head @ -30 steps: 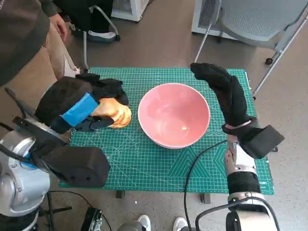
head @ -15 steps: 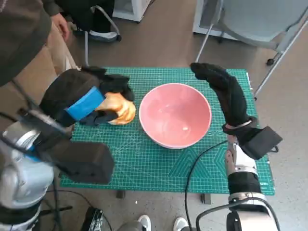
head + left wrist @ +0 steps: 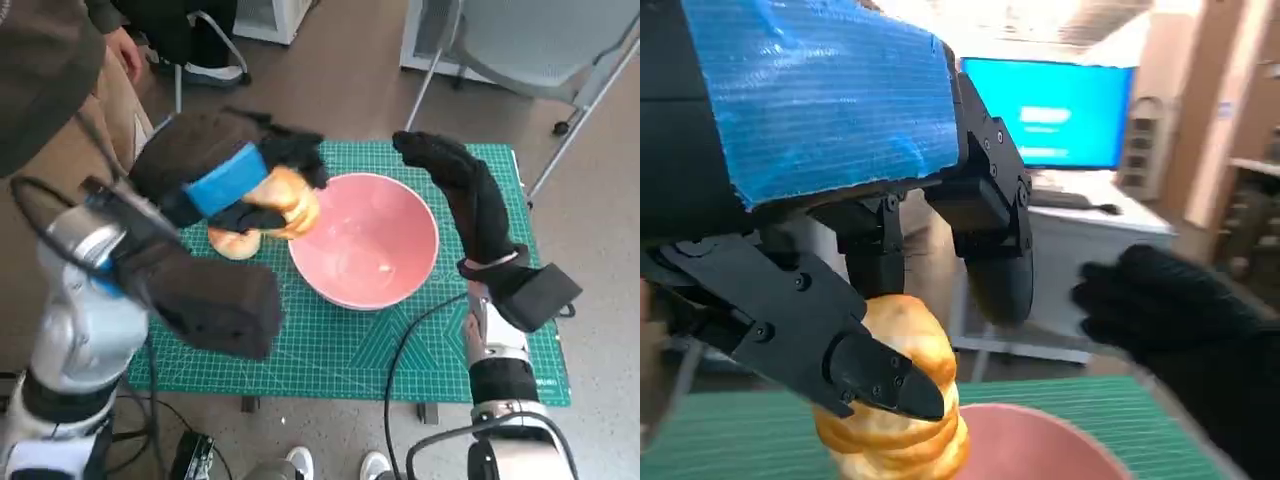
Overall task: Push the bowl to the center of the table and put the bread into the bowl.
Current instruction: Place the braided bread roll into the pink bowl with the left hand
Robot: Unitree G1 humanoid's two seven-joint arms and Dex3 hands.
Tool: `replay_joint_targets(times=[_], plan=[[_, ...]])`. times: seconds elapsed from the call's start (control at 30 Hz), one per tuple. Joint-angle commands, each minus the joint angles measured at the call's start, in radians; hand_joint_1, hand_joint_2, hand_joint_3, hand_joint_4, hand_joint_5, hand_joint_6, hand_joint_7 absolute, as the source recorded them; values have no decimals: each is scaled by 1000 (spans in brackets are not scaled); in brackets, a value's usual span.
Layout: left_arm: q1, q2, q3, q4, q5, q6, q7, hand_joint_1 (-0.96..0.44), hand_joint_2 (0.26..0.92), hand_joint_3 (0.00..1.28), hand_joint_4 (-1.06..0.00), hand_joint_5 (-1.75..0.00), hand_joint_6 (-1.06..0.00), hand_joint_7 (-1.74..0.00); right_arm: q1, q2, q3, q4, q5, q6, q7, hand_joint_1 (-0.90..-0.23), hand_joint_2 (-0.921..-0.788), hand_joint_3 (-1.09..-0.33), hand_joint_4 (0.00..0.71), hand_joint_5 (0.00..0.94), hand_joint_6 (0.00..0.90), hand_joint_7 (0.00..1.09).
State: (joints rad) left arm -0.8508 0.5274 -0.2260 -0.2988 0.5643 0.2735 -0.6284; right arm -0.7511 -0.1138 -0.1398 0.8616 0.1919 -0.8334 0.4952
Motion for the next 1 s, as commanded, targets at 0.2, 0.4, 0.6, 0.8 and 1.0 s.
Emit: replay_joint_targets(times=[0.2,0.4,0.6,0.8,1.0], plan=[[-108,-71,-50,192,-26,-113,46,2,892,32,-818,-1085,-710,-1017,43,-8,3,10,-19,-3,-30,-706,-921,-820,142,0,-1,425],[-176,-119,-100,308,3,-131,51,2,912,32,-750,-1199,-696,-996,47,-13,2,16,-30,-9,-50,-713,-921,-819,142,0,-1,423],[-244,-169,-139,454,10,-155,63,2,877,131,-673,-1344,-710,-936,59,-16,-1,9,-36,-12,-65,-714,-921,-819,142,0,-1,422],[-283,-205,-158,563,18,-153,63,1,774,339,-666,-1361,-671,-1018,69,-17,-2,-2,-37,-9,-73,-715,-921,-819,142,0,-1,421],[-288,-230,-154,620,9,-186,101,1,887,134,-666,-1301,-656,-1034,75,-20,-3,-15,-35,1,-81,-714,-921,-820,141,0,-1,421]])
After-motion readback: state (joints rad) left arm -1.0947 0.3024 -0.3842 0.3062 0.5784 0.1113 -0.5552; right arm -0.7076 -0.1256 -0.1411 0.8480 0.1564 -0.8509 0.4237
